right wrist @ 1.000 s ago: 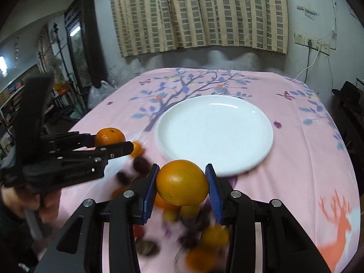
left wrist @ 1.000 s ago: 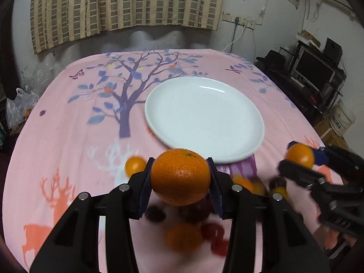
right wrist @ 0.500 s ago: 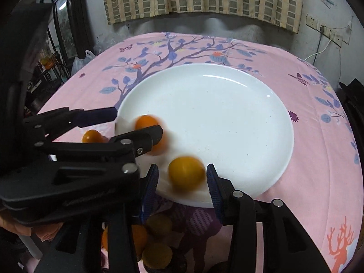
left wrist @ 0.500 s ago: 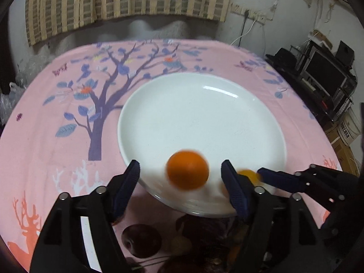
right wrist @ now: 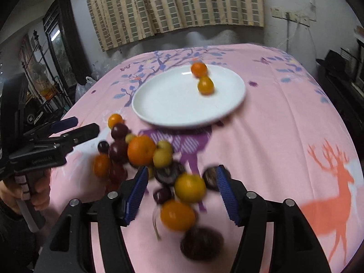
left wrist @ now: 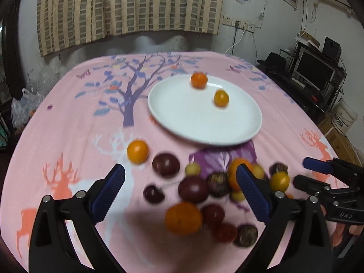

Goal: Organize fruits
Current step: 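Grasp a dark brown round fruit with the right gripper while the left gripper grasps a small mandarin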

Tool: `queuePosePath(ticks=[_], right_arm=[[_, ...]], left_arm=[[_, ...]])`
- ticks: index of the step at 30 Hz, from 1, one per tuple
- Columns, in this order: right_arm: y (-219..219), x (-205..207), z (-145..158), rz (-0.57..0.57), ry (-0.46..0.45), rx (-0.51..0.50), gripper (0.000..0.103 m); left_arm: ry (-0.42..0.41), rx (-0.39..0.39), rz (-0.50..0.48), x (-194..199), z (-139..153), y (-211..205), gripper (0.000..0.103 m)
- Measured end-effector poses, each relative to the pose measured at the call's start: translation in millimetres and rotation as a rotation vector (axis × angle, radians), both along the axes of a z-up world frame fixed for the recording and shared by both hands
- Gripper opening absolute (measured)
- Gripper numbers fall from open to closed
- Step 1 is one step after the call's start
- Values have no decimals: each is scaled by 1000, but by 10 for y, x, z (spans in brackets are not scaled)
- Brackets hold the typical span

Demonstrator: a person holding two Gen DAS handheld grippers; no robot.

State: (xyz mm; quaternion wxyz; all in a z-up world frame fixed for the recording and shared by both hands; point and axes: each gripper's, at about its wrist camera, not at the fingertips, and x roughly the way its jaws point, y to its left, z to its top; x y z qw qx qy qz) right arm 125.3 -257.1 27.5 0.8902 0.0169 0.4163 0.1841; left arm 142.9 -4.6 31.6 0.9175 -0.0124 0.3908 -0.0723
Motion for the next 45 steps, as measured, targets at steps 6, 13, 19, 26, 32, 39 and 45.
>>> queuePosePath(ticks=[6,13,19,26,32,39,45], right_arm=[[-87,-368,-226,-42,44,-66,65],[46,-379,-530,-87,99,-197,66],[154,-381,-439,-79,57,-190,43],[211,-508,-75,2,-37,35,43],[263,-366,-93,17,-44,138,43],[93,-307,-199,-10,-22,198,43],[-39,-280,-250,-60,-24,239,43]], left_arm=[[23,-5,13,-274,-158,109,96],[107,-113,25,-313,-393,265,96],[110,-100,17,-305,-432,309,96],[132,-49,-16,-294,-500,209,96],[120,38,-43,-245,-617,45,80],[70,75,-99,-188,-631,-133,70],[46,83,-109,-225,-624,-182,43]])
